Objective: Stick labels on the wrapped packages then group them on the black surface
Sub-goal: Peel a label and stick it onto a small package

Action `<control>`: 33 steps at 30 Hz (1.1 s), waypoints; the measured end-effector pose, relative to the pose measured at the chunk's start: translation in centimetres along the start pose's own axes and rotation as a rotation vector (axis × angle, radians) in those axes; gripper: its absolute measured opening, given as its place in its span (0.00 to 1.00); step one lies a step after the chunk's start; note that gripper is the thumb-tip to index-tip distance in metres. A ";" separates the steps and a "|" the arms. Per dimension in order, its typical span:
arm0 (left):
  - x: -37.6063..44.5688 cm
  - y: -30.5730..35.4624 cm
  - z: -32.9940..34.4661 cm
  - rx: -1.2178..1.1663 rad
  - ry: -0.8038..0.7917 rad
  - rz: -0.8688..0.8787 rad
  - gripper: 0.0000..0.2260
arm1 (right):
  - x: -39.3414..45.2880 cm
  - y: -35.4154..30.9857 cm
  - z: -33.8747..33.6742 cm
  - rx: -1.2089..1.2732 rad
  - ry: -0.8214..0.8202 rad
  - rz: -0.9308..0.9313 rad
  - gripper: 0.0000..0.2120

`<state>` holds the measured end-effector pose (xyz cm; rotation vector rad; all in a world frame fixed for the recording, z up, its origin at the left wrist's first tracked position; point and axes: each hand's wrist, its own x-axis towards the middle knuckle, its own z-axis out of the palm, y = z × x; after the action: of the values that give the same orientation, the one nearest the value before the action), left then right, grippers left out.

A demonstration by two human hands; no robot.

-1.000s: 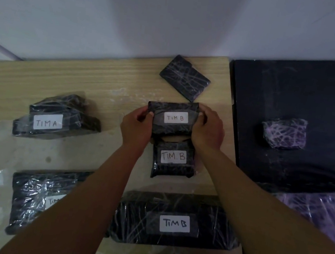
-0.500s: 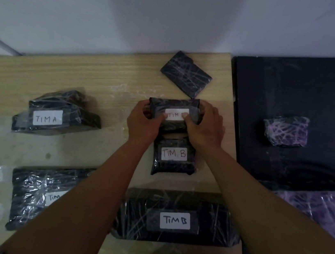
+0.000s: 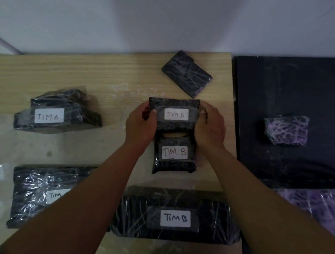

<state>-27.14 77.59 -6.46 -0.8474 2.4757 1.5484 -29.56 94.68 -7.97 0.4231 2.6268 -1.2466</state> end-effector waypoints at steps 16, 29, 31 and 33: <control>0.5 -0.2 -1.1 0.022 -0.127 0.076 0.20 | -0.1 1.0 -0.5 -0.149 -0.154 -0.083 0.28; -0.2 0.5 1.4 0.112 0.091 0.137 0.25 | 0.2 -0.9 0.2 0.023 0.039 0.059 0.09; 0.1 0.4 1.7 0.120 0.097 0.127 0.28 | 0.2 -1.0 0.4 0.012 0.069 0.070 0.08; 0.4 0.5 1.7 0.126 0.091 0.115 0.28 | 0.2 -0.8 0.5 -0.026 0.086 0.047 0.06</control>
<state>-28.07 79.02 -7.06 -0.7858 2.6980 1.3982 -30.00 93.89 -7.78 0.5424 2.6844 -1.2047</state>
